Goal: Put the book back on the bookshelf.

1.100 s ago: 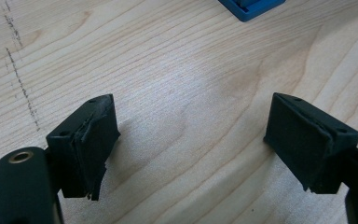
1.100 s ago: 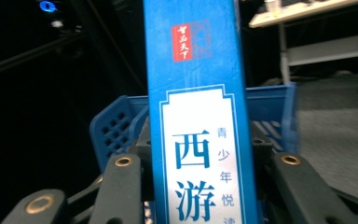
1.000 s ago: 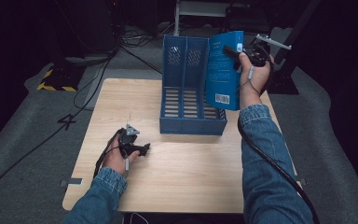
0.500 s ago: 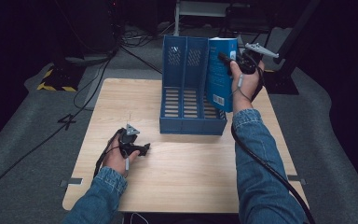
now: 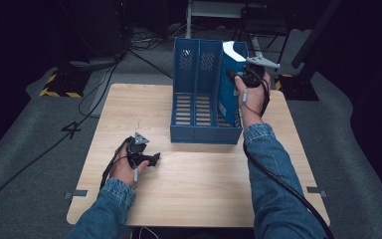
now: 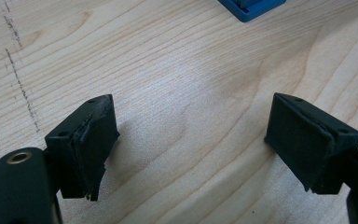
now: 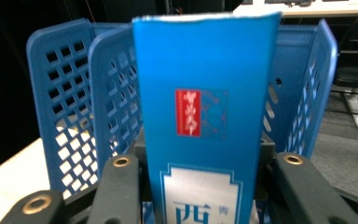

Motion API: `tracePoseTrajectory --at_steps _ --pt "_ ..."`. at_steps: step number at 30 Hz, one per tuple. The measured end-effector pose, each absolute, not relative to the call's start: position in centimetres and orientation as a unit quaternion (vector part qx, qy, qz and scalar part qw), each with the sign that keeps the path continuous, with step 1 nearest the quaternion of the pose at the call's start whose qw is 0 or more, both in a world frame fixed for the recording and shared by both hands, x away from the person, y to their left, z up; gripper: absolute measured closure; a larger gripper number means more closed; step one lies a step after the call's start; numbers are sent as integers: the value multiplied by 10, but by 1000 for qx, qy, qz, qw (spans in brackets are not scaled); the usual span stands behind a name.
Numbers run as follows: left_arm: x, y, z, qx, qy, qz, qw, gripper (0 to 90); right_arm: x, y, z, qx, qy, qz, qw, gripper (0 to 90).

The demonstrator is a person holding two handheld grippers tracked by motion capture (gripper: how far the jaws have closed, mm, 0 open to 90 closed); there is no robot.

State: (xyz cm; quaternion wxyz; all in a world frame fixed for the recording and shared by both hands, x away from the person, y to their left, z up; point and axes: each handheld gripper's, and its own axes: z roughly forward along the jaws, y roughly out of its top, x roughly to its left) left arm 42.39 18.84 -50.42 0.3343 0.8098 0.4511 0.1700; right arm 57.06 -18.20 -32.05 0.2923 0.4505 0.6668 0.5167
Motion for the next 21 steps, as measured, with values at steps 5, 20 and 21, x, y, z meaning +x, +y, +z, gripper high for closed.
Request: tracePoseTrajectory --at_steps 5,20,21 --pt "424 189 -504 811 451 169 334 167 570 -184 -341 466 662 519 273 595" --pt "423 189 -504 811 450 170 333 168 536 -193 -331 477 724 428 254 510" --pt "423 189 -504 811 450 169 333 168 538 -193 -328 480 727 422 251 507"
